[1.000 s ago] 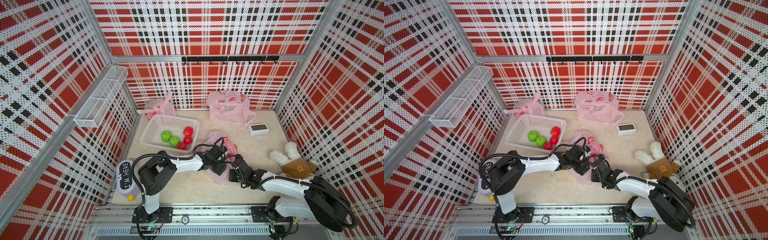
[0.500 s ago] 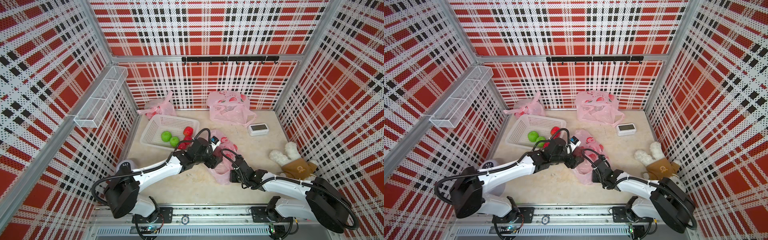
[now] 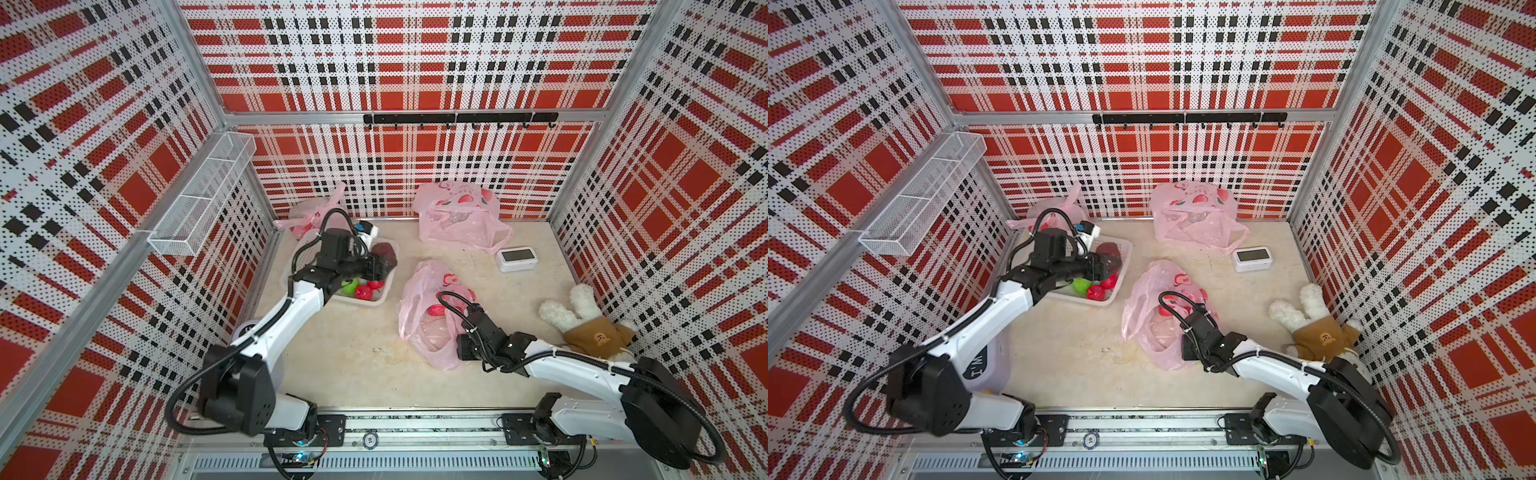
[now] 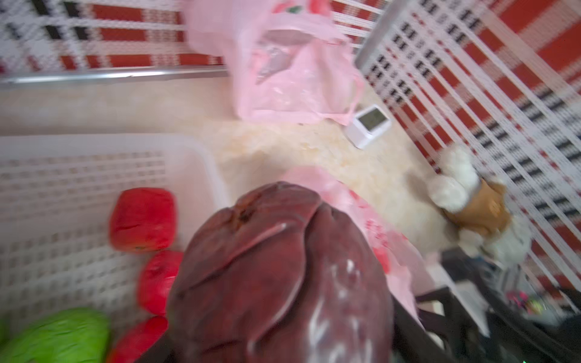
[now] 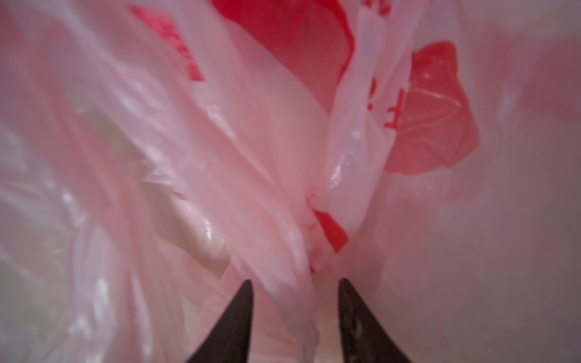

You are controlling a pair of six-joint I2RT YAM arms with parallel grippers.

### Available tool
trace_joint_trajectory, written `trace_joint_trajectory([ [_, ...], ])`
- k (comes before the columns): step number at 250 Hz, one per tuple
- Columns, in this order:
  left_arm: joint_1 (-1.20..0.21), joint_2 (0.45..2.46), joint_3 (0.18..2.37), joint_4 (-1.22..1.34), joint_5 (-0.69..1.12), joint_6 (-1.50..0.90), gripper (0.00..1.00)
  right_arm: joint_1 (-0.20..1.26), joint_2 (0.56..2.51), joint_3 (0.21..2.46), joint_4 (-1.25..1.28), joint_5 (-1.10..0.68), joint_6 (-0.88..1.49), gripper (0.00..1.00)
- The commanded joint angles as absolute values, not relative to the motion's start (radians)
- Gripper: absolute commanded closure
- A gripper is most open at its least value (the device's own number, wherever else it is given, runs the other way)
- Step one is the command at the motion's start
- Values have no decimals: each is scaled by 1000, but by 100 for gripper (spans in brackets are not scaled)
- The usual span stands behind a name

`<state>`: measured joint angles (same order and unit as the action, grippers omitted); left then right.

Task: Untie the knot of a plastic bag & take out the apple
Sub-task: Pick up the apple from the plastic bag.

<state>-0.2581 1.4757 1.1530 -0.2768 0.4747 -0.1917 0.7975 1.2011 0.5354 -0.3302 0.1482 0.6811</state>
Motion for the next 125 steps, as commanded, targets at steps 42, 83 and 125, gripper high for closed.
trace_joint_trajectory([
  [42, -151, 1764, 1388, -477, 248, -186, 30, 812, 1087, 672, -534, 179, 606, 29],
  [83, -196, 1800, 1502, -598, 58, -114, 14, 814, 1056, 731, -594, 212, 572, 27],
  [125, -249, 1750, 1525, -640, -52, -62, 10, 765, 1062, 762, -574, 213, 543, 19],
])
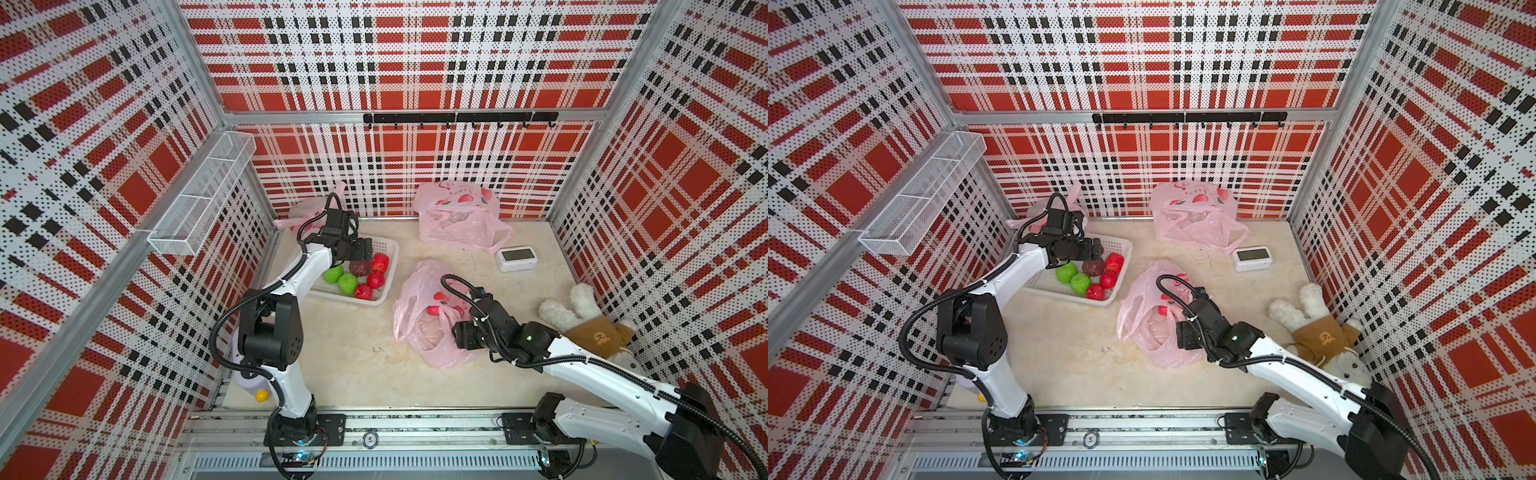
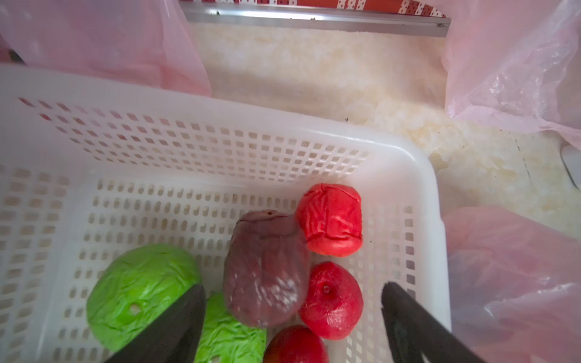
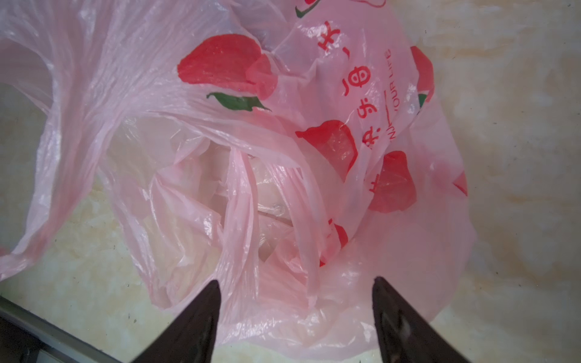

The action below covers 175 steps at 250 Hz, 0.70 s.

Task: Untie the knot of a plastic bag & take out the apple
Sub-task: Pick up the apple from the plastic bag, then adjust the plastic bag at the center of the board.

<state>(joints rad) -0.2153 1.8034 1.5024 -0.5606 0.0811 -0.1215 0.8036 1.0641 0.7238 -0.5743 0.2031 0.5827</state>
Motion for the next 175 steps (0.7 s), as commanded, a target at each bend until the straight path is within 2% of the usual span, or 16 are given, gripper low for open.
trace_joint_trajectory([
  [1, -251, 1749, 1525, -641, -53, -61, 10, 762, 1064, 763, -573, 208, 542, 19],
  [34, -295, 1650, 1484, -646, -6, -23, 16, 682, 1151, 808, -497, 73, 522, 19],
  [63, -415, 1521, 1389, -627, 42, -8, 19, 675, 1236, 859, -434, 38, 502, 18],
  [104, -643, 1333, 1252, -600, -46, 49, 22, 588, 1344, 916, -390, -67, 508, 19],
  [116, -712, 1297, 1215, -582, -41, 50, 25, 557, 1354, 917, -364, -98, 509, 27],
  [132, -805, 1268, 1155, -539, -46, 39, 28, 515, 1360, 916, -325, -136, 507, 50],
  [146, -883, 1263, 1098, -488, -83, 36, 28, 489, 1367, 925, -294, -150, 501, 64],
  [175, -953, 1300, 997, -349, -73, -11, 29, 461, 1443, 992, -277, -187, 461, 77],
])
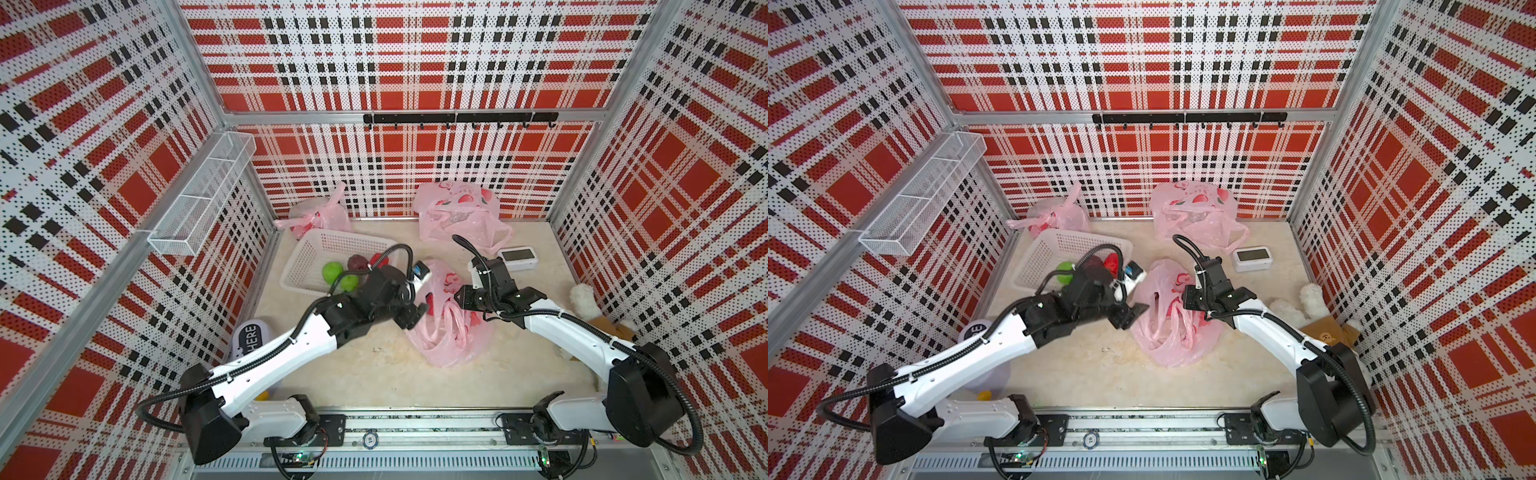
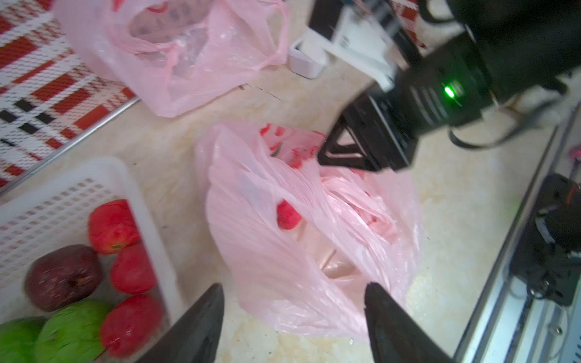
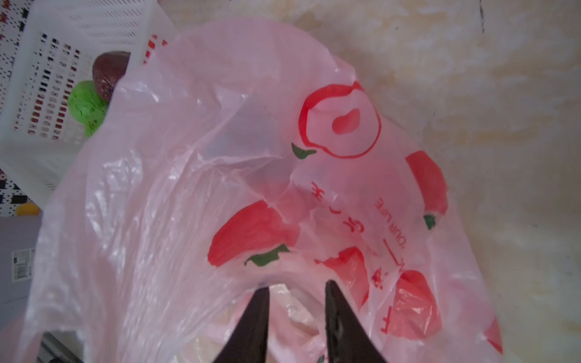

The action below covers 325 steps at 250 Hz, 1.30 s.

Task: Untie the knot of a plastic bag & take out the apple
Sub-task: Adjust the plastic bag at the center of the board.

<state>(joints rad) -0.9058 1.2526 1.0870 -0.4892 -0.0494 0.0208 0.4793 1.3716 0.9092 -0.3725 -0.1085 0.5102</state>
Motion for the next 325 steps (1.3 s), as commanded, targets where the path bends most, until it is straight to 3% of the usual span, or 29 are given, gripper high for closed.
trace_joint_trajectory([
  [1, -954, 1302, 997, -344, -70, -14, 29, 461, 1447, 996, -277, -188, 459, 77],
  [86, -948, 1544, 955, -110, -14, -112, 55, 457, 1701, 1139, -289, -250, 362, 82],
  [113, -908, 1610, 982, -66, 12, -133, 58, 457, 1739, 1125, -261, -270, 366, 82],
  [175, -876, 1706, 1050, -69, -75, -155, 52, 457, 1813, 1098, -198, -338, 359, 78],
  [229, -792, 1723, 1015, -81, -165, -251, 33, 463, 1846, 1019, -97, -439, 356, 78],
  [265, -795, 1669, 978, -75, -143, -233, 32, 500, 1735, 895, 12, -396, 370, 79],
  [325, -940, 1416, 821, 4, -181, -73, 35, 529, 1644, 818, 49, -282, 427, 78],
])
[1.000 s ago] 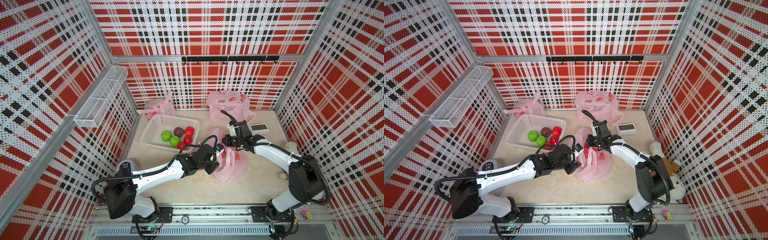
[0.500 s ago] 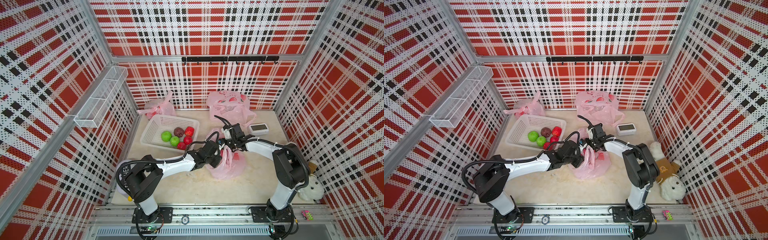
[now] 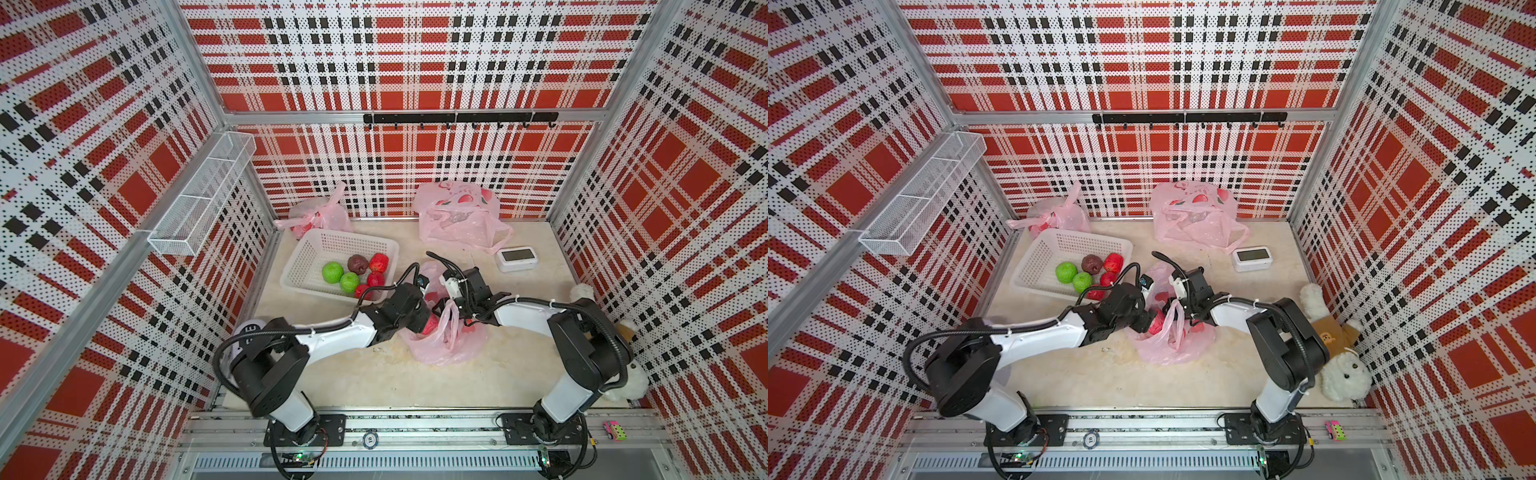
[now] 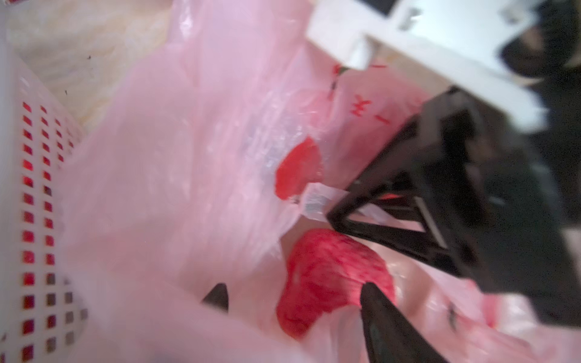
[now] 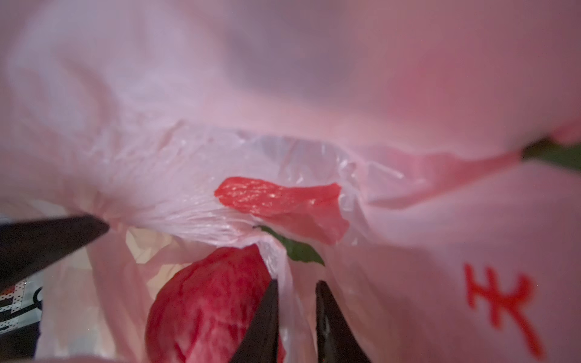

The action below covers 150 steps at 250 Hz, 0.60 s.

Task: Untie the knot of a plastic bag & take out the apple
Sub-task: Adjust the plastic bag at the center of the board.

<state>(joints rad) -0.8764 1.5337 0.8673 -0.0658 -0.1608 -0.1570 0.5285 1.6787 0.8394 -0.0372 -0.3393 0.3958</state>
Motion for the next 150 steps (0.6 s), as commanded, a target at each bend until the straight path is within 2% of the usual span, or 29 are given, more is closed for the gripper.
trace_joint_trajectory([
  [1, -943, 1414, 819, 4, -181, -70, 35, 530, 1644, 819, 49, -282, 428, 78],
  [22, -1003, 1374, 785, 13, -184, -55, 39, 531, 1652, 829, 48, -267, 439, 78],
  [42, -1046, 1389, 761, 23, -190, -63, 39, 530, 1656, 845, 44, -262, 439, 79],
  [101, -1098, 1561, 688, 179, -118, -144, 42, 533, 1637, 881, 46, -244, 509, 81],
  [150, -1109, 1539, 644, 213, -134, -195, 41, 547, 1643, 942, 14, -239, 510, 83],
])
